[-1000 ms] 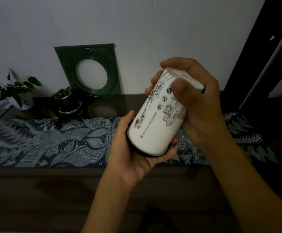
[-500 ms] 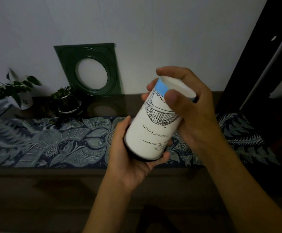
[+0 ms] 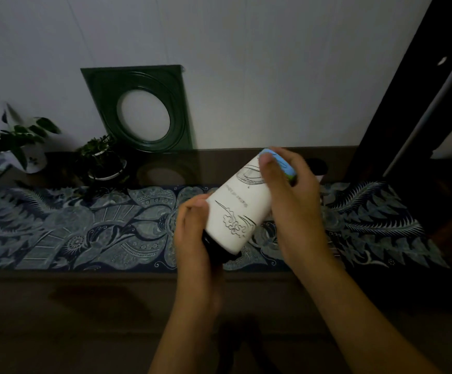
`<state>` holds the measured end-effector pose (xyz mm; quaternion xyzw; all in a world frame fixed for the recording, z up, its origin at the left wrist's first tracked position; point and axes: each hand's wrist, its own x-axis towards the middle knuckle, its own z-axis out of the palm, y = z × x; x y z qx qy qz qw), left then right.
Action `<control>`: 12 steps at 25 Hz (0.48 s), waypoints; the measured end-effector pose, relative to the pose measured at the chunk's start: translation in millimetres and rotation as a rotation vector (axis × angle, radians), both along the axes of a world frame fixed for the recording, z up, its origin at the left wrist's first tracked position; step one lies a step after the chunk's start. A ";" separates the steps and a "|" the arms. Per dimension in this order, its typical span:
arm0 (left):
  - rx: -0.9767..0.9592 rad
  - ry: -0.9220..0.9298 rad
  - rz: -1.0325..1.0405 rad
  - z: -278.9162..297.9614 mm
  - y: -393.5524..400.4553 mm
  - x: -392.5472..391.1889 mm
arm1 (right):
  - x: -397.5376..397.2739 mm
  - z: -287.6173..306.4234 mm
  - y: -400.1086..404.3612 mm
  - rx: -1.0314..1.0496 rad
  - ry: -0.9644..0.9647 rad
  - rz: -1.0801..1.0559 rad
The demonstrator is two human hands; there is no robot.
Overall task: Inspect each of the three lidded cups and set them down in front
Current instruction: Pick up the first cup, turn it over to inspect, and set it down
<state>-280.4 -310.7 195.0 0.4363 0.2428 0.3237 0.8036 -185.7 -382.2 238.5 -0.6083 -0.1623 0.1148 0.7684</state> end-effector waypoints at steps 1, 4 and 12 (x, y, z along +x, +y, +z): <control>-0.065 0.016 -0.006 -2.8 3.1 1.1 | -1.8 -5.0 0.4 -0.093 -0.108 0.013; -0.164 0.063 0.004 -12.8 12.2 4.3 | -8.2 -26.9 -1.6 -0.410 -0.482 0.067; -0.218 0.146 -0.014 -29.6 28.0 5.7 | -19.7 -71.5 -8.2 -0.850 -0.793 0.329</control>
